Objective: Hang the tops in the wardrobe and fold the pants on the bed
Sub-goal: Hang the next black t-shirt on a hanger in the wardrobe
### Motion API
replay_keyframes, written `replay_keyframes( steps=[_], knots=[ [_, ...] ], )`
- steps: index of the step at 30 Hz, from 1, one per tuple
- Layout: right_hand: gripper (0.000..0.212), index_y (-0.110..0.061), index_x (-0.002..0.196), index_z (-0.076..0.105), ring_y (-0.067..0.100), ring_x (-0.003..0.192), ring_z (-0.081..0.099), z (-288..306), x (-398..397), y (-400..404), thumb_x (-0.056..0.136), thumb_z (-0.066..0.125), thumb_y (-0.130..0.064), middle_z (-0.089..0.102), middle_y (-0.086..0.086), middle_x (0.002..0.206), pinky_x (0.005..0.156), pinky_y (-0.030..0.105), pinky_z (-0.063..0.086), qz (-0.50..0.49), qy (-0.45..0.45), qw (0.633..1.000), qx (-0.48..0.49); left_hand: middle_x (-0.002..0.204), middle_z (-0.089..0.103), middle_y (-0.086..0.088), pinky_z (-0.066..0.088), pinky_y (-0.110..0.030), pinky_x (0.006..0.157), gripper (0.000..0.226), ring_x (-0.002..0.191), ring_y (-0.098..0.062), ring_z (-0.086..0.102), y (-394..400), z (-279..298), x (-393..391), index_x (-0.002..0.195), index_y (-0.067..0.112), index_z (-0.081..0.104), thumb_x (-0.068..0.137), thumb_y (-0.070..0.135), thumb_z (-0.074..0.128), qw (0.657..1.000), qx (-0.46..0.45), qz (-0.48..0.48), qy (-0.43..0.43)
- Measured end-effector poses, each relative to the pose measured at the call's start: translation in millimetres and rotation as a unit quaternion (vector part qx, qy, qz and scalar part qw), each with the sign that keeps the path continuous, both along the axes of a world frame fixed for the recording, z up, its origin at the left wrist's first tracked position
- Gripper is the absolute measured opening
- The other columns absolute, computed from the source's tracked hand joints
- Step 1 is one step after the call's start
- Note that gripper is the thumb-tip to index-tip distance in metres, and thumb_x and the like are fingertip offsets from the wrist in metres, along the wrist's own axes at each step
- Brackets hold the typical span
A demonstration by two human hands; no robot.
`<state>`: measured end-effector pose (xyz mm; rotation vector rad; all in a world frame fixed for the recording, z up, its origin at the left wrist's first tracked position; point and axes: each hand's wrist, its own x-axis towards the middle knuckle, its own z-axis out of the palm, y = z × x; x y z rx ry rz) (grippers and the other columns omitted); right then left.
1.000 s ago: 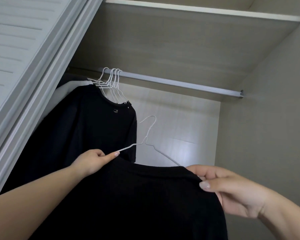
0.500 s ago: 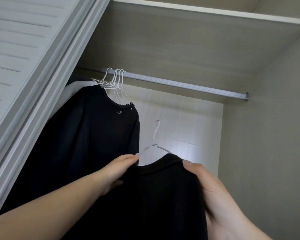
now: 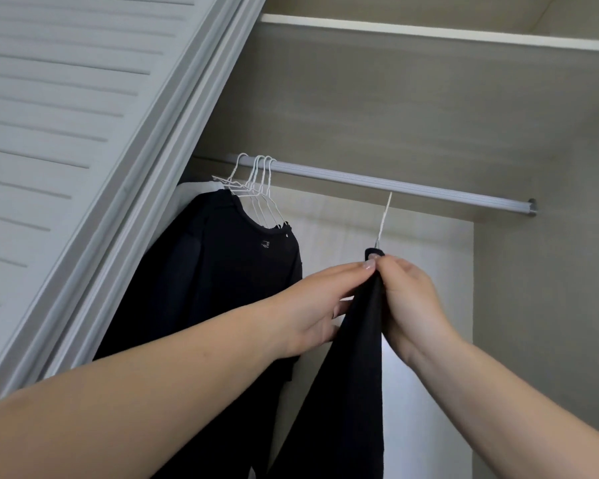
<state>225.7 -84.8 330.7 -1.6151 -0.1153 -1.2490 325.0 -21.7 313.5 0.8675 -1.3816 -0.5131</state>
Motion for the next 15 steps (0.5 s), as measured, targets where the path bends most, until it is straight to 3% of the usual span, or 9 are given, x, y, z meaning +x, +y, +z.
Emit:
replay_keyframes(
  steps=[2, 4, 6, 8, 9, 13, 15],
  knots=[
    [0.015, -0.009, 0.075, 0.053, 0.024, 0.065, 0.054, 19, 14, -5, 0.091, 0.051, -0.010, 0.054, 0.011, 0.065, 0.063, 0.037, 0.047, -0.006, -0.016, 1.000, -0.017, 0.118, 0.068, 0.002, 0.041, -0.043, 0.107, 0.025, 0.115, -0.020, 0.060, -1, 14, 3, 0.112, 0.032, 0.067, 0.094, 0.043, 0.053, 0.999, -0.020, 0.029, -0.006],
    [0.015, -0.008, 0.077, 0.051, 0.023, 0.064, 0.053, 39, 27, -11, 0.091, 0.051, -0.008, 0.052, 0.009, 0.064, 0.059, 0.031, 0.047, -0.007, -0.023, 0.999, -0.029, 0.119, 0.067, 0.002, 0.041, -0.041, 0.107, 0.026, 0.117, -0.019, 0.059, -1, 28, 7, 0.118, 0.031, 0.064, 0.097, 0.039, 0.050, 0.998, -0.037, 0.045, -0.021],
    [0.017, -0.009, 0.075, 0.050, 0.019, 0.057, 0.052, 58, 39, -19, 0.092, 0.050, -0.008, 0.050, 0.007, 0.060, 0.048, 0.024, 0.046, -0.020, -0.025, 0.999, -0.030, 0.109, 0.069, 0.007, 0.049, -0.030, 0.097, 0.021, 0.100, -0.006, 0.064, -2, 41, 12, 0.110, 0.032, 0.065, 0.099, 0.034, 0.047, 0.997, -0.053, 0.049, -0.038],
    [0.018, -0.011, 0.073, 0.049, 0.019, 0.057, 0.049, 76, 54, -28, 0.091, 0.050, -0.008, 0.048, 0.008, 0.063, 0.048, 0.023, 0.044, -0.035, -0.026, 0.999, -0.030, 0.098, 0.069, 0.013, 0.052, -0.017, 0.078, 0.020, 0.078, 0.005, 0.065, -5, 54, 19, 0.104, 0.033, 0.065, 0.100, 0.030, 0.046, 0.995, -0.073, 0.061, -0.039],
    [0.018, -0.011, 0.074, 0.049, 0.020, 0.058, 0.049, 84, 62, -32, 0.091, 0.050, -0.008, 0.048, 0.008, 0.065, 0.051, 0.024, 0.043, -0.039, -0.024, 0.998, -0.031, 0.099, 0.069, 0.012, 0.052, -0.015, 0.075, 0.020, 0.077, 0.005, 0.065, -8, 60, 25, 0.108, 0.031, 0.065, 0.100, 0.028, 0.046, 0.993, -0.083, 0.076, -0.036],
    [0.020, -0.011, 0.069, 0.046, 0.020, 0.056, 0.044, 109, 93, -46, 0.089, 0.048, -0.006, 0.045, 0.009, 0.064, 0.054, 0.028, 0.036, -0.056, -0.012, 0.997, -0.053, 0.120, 0.066, -0.001, 0.053, -0.027, 0.087, 0.029, 0.103, -0.014, 0.065, -24, 76, 46, 0.126, 0.028, 0.059, 0.100, 0.024, 0.046, 0.986, -0.105, 0.130, -0.022],
    [0.024, -0.011, 0.065, 0.046, 0.020, 0.054, 0.044, 115, 107, -53, 0.088, 0.048, -0.006, 0.045, 0.009, 0.061, 0.053, 0.027, 0.036, -0.073, -0.003, 0.995, -0.064, 0.115, 0.067, 0.000, 0.053, -0.021, 0.072, 0.028, 0.097, -0.014, 0.065, -29, 78, 57, 0.122, 0.032, 0.060, 0.100, 0.023, 0.045, 0.981, -0.121, 0.152, -0.023]
  ],
)
